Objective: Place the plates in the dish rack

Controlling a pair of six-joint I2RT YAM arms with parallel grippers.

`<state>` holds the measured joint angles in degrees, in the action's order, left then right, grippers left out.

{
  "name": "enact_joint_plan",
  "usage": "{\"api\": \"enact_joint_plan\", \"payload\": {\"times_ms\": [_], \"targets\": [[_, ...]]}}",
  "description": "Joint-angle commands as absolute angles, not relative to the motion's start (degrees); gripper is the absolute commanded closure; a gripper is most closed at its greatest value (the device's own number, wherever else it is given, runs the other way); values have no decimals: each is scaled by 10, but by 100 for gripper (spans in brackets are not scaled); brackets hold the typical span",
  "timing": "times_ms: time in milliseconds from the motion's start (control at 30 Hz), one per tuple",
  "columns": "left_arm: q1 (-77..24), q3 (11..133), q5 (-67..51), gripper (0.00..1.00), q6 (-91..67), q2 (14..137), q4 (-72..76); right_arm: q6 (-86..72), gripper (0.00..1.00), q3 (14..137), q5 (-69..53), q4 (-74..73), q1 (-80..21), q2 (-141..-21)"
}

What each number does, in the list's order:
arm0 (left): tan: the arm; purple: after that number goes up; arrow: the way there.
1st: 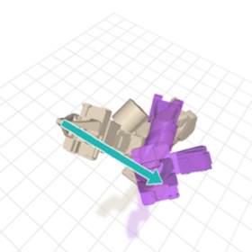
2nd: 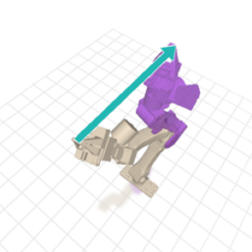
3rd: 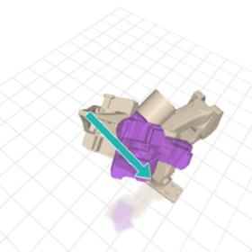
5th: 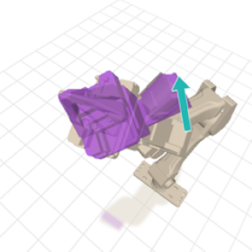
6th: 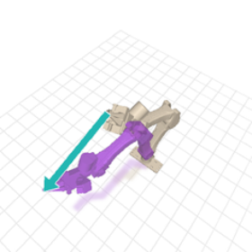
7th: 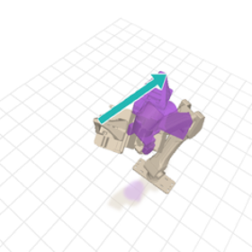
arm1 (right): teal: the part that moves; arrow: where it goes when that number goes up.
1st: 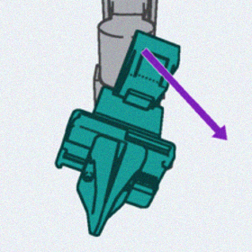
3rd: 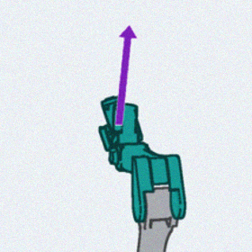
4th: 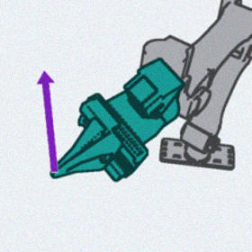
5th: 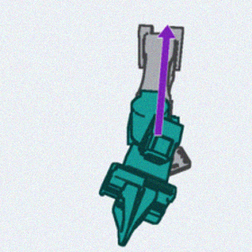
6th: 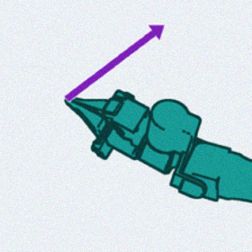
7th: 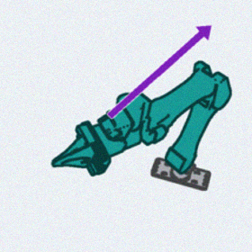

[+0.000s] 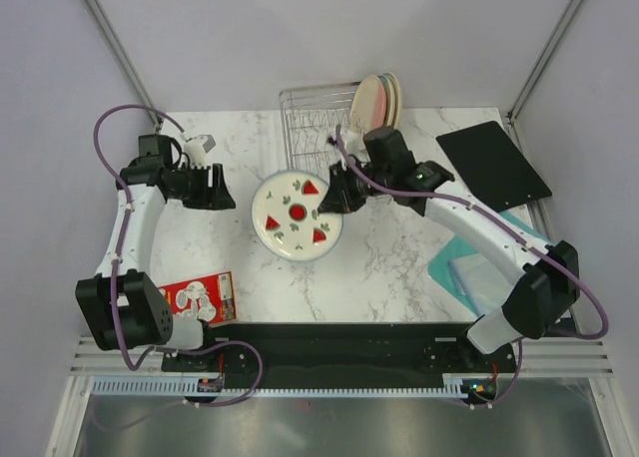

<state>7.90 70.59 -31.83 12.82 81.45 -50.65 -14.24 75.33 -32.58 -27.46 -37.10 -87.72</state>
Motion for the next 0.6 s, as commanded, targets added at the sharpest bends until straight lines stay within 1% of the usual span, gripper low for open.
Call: {"api": "enact_joint_plan", "payload": {"times_ms": [0, 33, 67, 100, 133, 167, 233, 300, 467, 567], "targets": [[71, 733, -294, 31, 83, 804, -507, -61, 100, 929, -182, -226, -367, -844], [69, 733, -281, 31, 70, 809, -504, -68, 100, 940, -119, -197, -367, -849], [69, 731, -234, 30, 54, 811, -498, -75, 100, 951, -8, -166, -368, -852], [69, 726, -209, 25, 28, 810, -491, -74, 100, 959, 53, -116, -370, -871], [69, 718, -189, 1, 24, 804, -478, -64, 100, 988, 109, -101, -373, -885], [69, 713, -156, 0, 22, 801, -472, -54, 100, 1003, 188, -85, -374, -900], [69, 699, -128, 0, 16, 790, -456, -7, 100, 1035, 240, -39, -374, -940], [69, 690, -99, 0, 7, 786, -448, -4, 100, 1054, 317, -5, -374, -977], [69, 679, -28, 0, 6, 780, -433, 52, 100, 1092, 380, 25, -374, -1028], [69, 677, -6, 0, -16, 786, -432, 55, 100, 1101, 384, 21, -362, -1052]]}}
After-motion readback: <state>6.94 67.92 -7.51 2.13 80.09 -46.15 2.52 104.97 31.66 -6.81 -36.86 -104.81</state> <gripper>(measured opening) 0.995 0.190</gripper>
